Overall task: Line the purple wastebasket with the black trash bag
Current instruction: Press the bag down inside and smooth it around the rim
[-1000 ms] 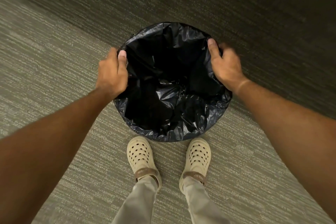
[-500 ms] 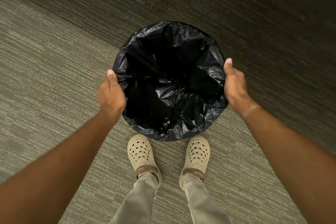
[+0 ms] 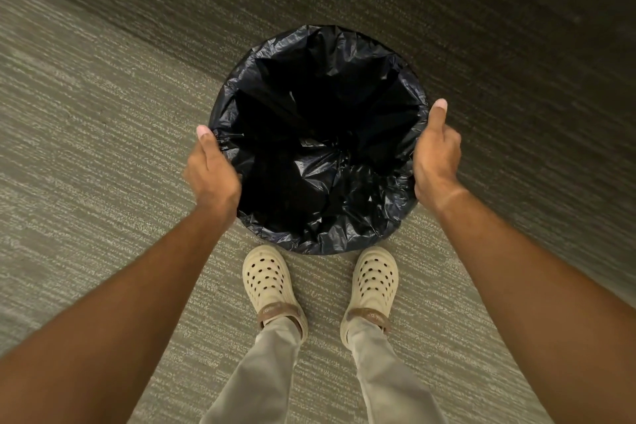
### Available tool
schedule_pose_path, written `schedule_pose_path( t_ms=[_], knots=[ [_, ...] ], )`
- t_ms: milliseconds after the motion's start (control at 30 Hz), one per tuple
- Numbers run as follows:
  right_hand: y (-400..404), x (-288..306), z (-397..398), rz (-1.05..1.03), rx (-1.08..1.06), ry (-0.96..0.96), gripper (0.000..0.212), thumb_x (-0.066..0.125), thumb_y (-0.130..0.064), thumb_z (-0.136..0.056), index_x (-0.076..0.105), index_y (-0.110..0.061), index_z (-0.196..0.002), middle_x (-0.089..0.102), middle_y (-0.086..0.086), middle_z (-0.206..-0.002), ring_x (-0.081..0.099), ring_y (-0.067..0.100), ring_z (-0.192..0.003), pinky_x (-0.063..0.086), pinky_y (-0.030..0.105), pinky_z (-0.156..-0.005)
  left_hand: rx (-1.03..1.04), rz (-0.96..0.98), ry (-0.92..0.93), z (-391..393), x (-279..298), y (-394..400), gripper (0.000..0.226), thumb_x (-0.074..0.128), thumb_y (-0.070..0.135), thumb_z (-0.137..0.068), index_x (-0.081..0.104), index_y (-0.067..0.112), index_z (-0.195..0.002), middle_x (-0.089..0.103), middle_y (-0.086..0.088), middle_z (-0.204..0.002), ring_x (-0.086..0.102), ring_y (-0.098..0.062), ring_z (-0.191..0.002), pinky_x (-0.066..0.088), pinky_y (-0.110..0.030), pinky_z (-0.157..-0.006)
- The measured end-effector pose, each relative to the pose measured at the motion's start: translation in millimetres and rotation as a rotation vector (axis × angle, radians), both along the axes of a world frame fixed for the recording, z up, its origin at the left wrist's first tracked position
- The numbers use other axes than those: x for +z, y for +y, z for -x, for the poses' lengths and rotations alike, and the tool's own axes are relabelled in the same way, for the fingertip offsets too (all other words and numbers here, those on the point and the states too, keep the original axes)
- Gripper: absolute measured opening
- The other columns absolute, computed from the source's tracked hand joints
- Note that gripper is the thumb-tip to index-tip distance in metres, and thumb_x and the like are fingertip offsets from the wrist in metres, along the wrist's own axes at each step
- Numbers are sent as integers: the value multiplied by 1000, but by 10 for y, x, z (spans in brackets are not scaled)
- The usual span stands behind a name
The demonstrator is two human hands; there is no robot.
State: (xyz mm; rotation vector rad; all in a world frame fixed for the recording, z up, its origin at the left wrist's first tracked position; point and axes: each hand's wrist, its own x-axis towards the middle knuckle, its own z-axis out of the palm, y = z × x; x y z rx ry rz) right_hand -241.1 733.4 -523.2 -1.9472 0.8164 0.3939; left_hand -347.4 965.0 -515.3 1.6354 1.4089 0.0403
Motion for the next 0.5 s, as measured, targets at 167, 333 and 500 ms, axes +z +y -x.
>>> schedule_pose_path(
  t_ms=[167,333,500],
  knots=[
    [-98,90,234,-194,-87,182,68,27,-65,-93,50,-19,-138,52,2,-143,49,19,-129,37,43,-111,131,73,11,137,61,-113,59,24,53,-100,38,16,-144,42,-6,-147,41,-18,-127,28,-34,-104],
    [45,164,548,-226,-371,300,74,30,-64,-93,34,-14,-147,35,9,-155,35,30,-140,28,47,-115,401,259,87,276,63,-406,63,22,53,-99,26,17,-150,30,-13,-155,31,-32,-140,25,-48,-116],
    [216,157,635,-119,-544,249,63,29,-58,-96,53,-11,-129,55,10,-137,50,30,-125,38,44,-109,616,261,168,214,52,-551,73,17,59,-97,35,7,-145,40,-19,-149,39,-36,-135,26,-46,-113]
  ],
)
